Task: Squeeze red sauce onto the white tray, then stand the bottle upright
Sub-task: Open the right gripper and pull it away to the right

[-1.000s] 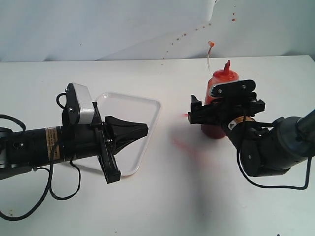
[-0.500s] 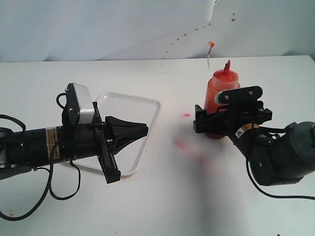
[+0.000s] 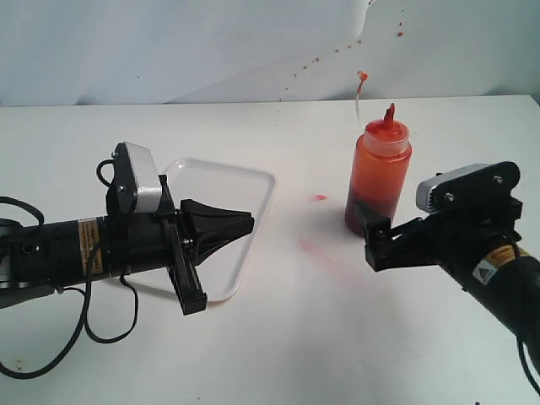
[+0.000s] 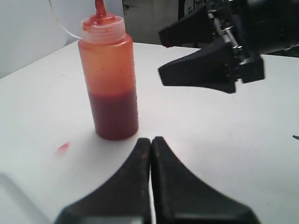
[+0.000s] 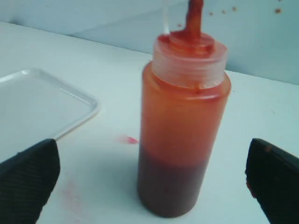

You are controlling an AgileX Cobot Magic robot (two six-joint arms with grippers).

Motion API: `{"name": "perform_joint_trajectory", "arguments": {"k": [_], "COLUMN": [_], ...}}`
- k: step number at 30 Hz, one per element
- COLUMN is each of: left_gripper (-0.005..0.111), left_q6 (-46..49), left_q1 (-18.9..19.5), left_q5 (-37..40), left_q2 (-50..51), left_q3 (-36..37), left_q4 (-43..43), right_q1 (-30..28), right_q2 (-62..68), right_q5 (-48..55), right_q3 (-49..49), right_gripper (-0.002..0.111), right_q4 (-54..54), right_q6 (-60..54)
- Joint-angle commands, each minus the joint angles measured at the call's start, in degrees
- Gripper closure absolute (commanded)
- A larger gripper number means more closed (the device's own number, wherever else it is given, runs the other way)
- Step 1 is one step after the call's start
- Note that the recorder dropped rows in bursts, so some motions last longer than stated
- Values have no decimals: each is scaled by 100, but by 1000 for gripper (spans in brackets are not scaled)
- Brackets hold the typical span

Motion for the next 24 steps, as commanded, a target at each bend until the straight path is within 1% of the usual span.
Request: {"name": "perform_joint_trajectory", "arguments": {"k": [1, 5, 12, 18, 21, 24], "left_gripper": [106, 106, 106, 106, 106, 106], "left_q6": [-4, -4, -4, -4, -4, -4], "left_q1": [-29, -29, -29, -29, -29, -29], "left_q5": [-5, -5, -5, -5, -5, -5], "left_q2": [-31, -31, -31, -31, -31, -31], "left_q3": [1, 1, 1, 1, 1, 1], "left_q4": [-27, -27, -27, -27, -27, -27], "right_q1": [116, 116, 116, 116, 116, 116], "right_q2": [-866, -1361, -1980, -3061, -3576, -4087], "right_q5": [28, 629, 602, 602, 693, 998], "right_q3": [502, 557, 557, 557, 557, 557], "right_gripper": [3, 3, 3, 3, 8, 22], "right_q4": [-226, 336, 352, 351, 328, 328], "right_q6": [11, 22, 33, 33, 33, -14]}}
